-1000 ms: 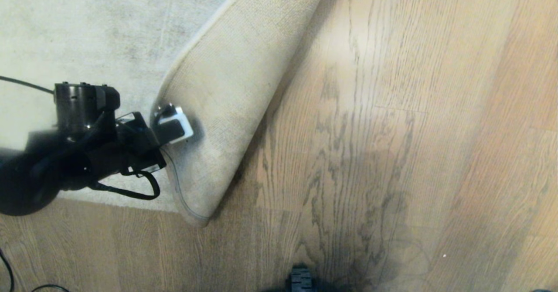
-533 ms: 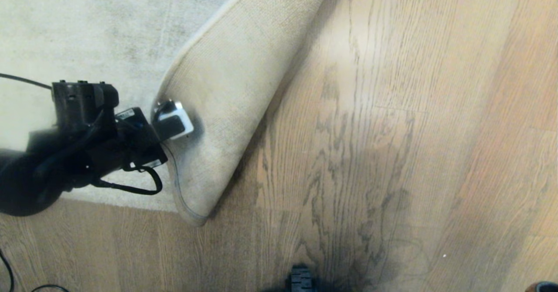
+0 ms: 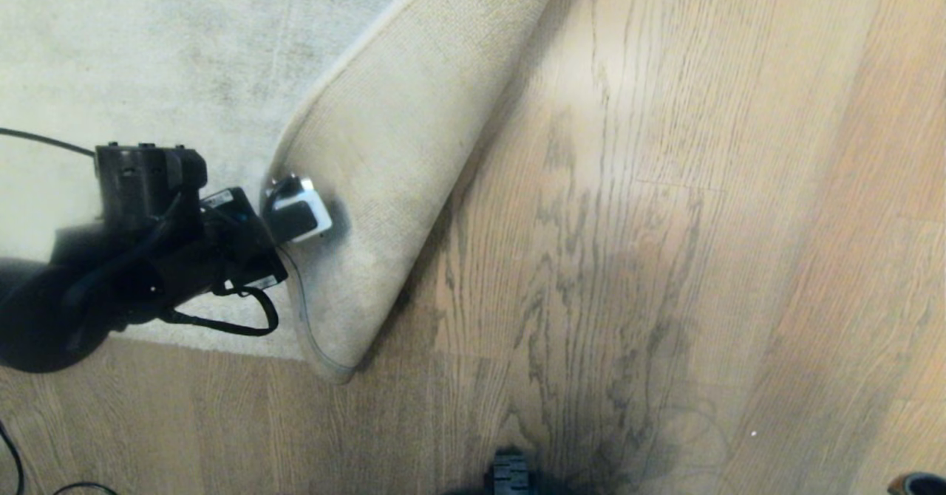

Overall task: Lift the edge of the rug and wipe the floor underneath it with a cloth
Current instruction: Wipe the floor under the carpet with a rag, then lay down the carpet

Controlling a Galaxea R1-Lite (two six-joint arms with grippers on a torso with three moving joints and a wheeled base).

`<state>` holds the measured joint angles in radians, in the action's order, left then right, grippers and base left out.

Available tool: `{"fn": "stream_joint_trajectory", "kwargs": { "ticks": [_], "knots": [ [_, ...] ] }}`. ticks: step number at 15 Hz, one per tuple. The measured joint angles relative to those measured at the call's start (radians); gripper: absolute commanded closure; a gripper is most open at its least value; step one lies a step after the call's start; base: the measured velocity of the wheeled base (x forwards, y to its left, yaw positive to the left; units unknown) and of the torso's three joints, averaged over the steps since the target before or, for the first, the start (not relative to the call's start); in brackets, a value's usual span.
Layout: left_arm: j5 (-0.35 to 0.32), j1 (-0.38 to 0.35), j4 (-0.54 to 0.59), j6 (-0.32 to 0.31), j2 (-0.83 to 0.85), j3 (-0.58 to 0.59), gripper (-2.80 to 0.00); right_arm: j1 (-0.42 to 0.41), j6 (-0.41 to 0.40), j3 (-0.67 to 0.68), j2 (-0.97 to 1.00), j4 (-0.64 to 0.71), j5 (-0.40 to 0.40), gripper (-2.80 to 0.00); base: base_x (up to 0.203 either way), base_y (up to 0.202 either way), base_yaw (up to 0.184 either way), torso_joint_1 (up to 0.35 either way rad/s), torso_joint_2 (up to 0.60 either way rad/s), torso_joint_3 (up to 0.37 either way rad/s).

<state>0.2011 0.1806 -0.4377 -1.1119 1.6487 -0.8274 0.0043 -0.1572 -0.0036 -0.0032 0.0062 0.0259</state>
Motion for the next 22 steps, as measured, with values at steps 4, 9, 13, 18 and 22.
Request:
{"fn": "stream_joint_trajectory", "kwargs": {
  "ticks": [4,9,13,18,22],
  "knots": [
    [0.0,-0.001,0.001,0.002,0.0,0.001,0.0,0.0,0.029,0.003,0.0,0.001,0.007,0.0,0.0,0.0,0.0,0.0,0.0,0.0],
    [-0.001,-0.001,0.002,0.002,0.0,0.003,0.0,0.0,0.084,0.004,0.001,0.0,0.003,0.0,0.0,0.0,0.0,0.0,0.0,0.0],
    [-0.001,0.002,0.001,0.001,0.0,0.016,0.0,0.0,0.085,0.004,0.001,0.0,0.002,0.0,0.0,0.0,0.0,0.0,0.0,0.0],
    [0.001,0.02,0.002,-0.002,0.0,0.018,0.0,0.0,0.085,0.004,0.002,0.0,0.002,0.0,0.0,0.0,0.0,0.0,0.0,0.0],
    [0.016,0.059,0.005,0.007,0.0,0.004,0.0,0.0,0.084,0.004,0.002,0.0,0.003,0.0,0.0,0.0,0.0,0.0,0.0,0.0]
  ]
}}
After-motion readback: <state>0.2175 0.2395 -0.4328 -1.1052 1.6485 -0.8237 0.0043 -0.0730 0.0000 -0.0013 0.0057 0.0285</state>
